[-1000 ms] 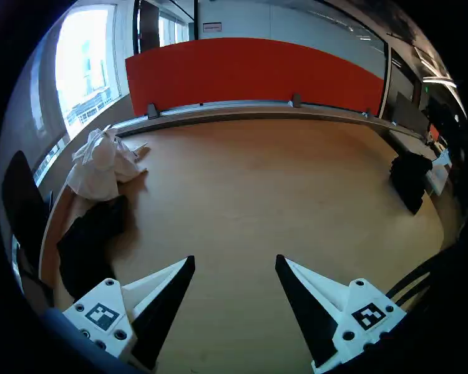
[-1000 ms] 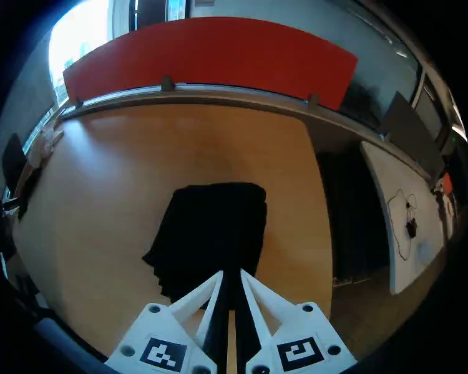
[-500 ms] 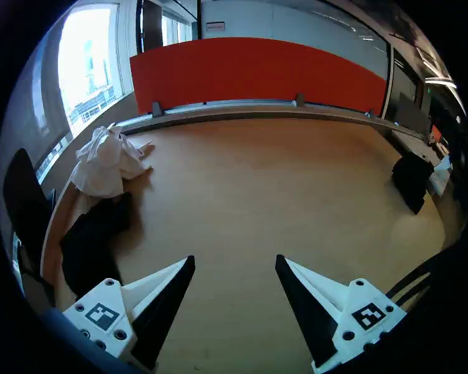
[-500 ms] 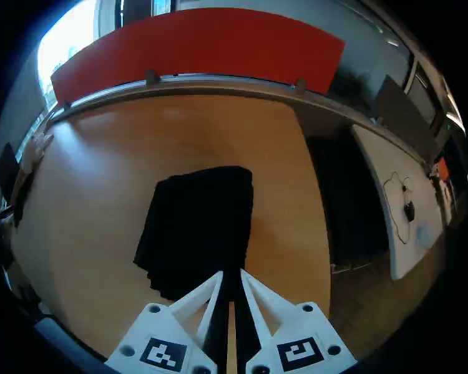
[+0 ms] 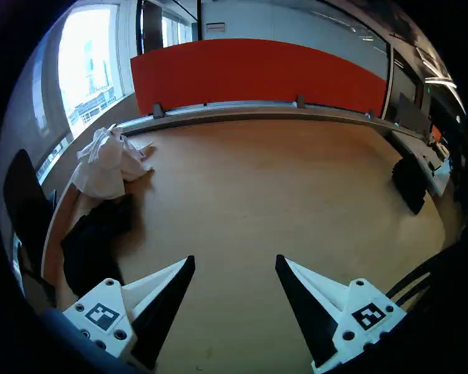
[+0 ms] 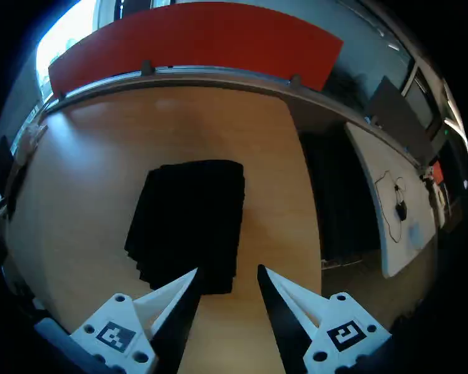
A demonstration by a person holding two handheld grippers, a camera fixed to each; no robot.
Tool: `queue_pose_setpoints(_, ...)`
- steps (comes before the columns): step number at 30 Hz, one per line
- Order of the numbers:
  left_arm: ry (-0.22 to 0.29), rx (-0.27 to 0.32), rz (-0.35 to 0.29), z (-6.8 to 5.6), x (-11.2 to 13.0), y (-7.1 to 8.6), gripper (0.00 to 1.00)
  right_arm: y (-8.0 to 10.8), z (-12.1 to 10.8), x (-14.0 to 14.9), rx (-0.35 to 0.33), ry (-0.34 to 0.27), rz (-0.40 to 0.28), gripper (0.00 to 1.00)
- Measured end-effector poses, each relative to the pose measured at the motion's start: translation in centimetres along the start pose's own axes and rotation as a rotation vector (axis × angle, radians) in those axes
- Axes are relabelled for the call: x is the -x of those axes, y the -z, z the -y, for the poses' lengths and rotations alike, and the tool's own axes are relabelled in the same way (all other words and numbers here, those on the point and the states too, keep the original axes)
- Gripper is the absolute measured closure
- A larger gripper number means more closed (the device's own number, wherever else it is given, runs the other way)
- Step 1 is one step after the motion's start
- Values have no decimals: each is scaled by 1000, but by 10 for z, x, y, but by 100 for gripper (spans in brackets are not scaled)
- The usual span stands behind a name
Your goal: Fold towel
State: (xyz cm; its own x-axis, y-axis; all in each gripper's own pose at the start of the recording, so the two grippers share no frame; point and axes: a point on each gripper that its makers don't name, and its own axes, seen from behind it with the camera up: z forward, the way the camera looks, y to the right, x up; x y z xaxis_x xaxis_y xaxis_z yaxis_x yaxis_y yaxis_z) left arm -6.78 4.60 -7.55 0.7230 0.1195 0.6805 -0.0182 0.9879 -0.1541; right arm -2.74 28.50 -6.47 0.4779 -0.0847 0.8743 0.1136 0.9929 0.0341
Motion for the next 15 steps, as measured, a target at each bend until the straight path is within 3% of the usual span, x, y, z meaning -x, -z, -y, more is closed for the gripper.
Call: queue_pose_setpoints(15,-4,4,-3,-1,-2,-1,4,-3,9,-5,-18,-8,-14,30)
